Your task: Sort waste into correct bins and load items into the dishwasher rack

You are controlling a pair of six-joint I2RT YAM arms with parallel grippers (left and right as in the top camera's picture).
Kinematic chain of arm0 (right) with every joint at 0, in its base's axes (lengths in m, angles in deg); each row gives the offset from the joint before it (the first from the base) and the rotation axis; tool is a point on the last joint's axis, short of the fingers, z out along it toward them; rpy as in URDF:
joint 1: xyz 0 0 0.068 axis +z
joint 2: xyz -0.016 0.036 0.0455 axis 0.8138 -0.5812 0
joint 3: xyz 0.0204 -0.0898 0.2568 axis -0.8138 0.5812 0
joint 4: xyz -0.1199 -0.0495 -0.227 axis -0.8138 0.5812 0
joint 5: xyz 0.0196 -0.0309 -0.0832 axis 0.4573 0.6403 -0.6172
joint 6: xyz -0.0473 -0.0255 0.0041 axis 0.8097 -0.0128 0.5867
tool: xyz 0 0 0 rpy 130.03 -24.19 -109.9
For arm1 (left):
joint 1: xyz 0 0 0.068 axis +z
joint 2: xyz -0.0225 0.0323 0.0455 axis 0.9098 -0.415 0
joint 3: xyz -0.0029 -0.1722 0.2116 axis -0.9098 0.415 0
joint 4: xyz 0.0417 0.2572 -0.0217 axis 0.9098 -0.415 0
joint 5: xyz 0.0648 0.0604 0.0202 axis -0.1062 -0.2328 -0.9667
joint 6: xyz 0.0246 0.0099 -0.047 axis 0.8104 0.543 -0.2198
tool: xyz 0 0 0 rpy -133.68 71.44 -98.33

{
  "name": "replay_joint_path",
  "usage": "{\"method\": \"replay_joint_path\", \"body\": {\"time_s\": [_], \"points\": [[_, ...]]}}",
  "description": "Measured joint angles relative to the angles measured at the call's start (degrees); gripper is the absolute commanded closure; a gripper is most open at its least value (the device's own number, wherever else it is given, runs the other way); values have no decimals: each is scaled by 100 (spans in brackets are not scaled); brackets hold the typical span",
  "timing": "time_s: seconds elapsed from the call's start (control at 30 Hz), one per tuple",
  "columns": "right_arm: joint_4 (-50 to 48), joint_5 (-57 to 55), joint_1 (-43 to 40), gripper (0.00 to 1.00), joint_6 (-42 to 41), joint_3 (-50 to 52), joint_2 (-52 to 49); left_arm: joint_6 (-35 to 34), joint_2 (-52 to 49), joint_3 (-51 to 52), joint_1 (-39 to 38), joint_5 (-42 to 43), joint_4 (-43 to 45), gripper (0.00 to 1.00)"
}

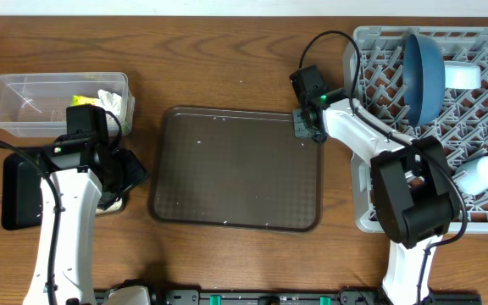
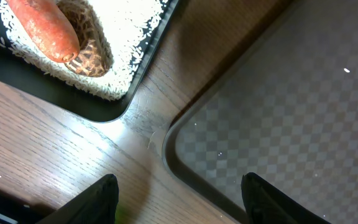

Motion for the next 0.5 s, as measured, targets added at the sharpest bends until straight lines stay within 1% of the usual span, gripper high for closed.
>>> {"method": "replay_joint_path", "body": {"time_s": [0.2, 0.3, 0.4, 0.5], "points": [[-212, -4, 0, 98, -2, -2, -131, 0, 0, 0, 0, 0, -2, 36], [-323, -94, 0, 97, 0, -2, -151, 0, 0, 0, 0, 0, -2, 36], [-452, -192, 0, 93, -2, -2, -173, 0, 0, 0, 0, 0, -2, 36], [-507, -275, -2, 93, -2, -2, -188, 0, 0, 0, 0, 0, -2, 36]]}}
